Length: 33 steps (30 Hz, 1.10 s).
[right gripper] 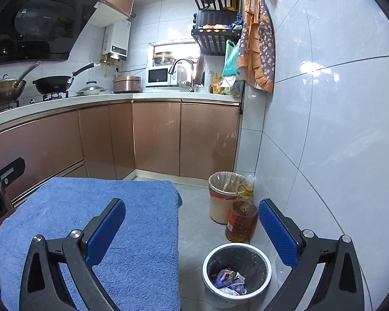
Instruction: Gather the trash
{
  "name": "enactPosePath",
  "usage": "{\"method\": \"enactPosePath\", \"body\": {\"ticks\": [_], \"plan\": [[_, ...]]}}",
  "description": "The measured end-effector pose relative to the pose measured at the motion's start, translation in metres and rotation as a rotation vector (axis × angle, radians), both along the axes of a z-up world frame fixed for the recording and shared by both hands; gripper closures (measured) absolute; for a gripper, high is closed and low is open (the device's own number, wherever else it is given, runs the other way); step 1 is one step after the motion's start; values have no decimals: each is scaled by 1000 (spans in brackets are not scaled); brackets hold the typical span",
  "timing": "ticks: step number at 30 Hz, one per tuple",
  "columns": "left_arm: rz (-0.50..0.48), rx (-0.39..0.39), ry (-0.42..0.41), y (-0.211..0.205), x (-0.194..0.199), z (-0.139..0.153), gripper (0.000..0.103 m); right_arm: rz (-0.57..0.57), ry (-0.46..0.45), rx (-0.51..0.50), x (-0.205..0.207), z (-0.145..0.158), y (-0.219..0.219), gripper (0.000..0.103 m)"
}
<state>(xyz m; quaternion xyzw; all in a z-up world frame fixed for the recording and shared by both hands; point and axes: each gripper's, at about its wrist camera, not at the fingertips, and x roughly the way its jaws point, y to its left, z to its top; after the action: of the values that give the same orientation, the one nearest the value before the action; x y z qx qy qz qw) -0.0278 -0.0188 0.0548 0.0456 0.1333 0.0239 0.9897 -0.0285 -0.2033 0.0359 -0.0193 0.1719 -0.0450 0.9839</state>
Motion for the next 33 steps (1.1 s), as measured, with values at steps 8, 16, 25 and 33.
{"method": "enactPosePath", "body": {"ticks": [8,16,25,33], "plan": [[-7,8,-11,-4,-11,2,9,-10,-39,-5,-16,8,-3,0],[-6,6,-22,-7,-21,6,4,3,-68,-12,-28,13,-4,0],[-3,-14,-31,-3,-31,9,2,17,-91,-16,-39,19,-2,0],[12,-35,-35,5,-42,12,2,34,-104,-21,-46,22,1,0]]}}
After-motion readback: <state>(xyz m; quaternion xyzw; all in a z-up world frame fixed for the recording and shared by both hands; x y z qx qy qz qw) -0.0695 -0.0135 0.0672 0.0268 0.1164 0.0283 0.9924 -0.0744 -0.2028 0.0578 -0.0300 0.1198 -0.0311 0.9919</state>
